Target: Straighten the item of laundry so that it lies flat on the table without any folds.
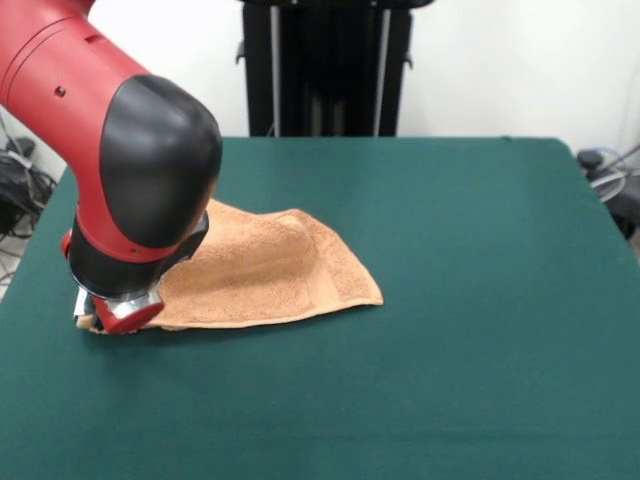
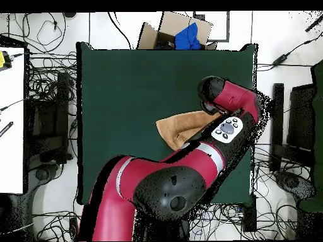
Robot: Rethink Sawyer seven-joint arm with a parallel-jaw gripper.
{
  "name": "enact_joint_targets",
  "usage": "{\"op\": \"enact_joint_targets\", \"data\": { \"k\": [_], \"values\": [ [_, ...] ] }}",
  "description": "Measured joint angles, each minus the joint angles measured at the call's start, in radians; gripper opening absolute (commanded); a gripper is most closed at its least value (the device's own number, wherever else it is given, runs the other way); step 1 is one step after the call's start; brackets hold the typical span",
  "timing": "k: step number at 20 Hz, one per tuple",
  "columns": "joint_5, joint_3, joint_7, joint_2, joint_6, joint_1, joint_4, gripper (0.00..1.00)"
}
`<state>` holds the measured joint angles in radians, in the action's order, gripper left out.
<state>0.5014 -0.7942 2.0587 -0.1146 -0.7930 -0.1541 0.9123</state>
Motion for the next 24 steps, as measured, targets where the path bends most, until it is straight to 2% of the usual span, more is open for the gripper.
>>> {"op": "enact_joint_targets", "data": {
  "k": [17,24],
  "values": [
    [0.0,0.0,0.0,0.009,-0.026,-0.007,-0.015,0.0],
    [-0.004,0.0,0.0,0.024,-0.082,-0.039,-0.071,0.0]
  ]
}}
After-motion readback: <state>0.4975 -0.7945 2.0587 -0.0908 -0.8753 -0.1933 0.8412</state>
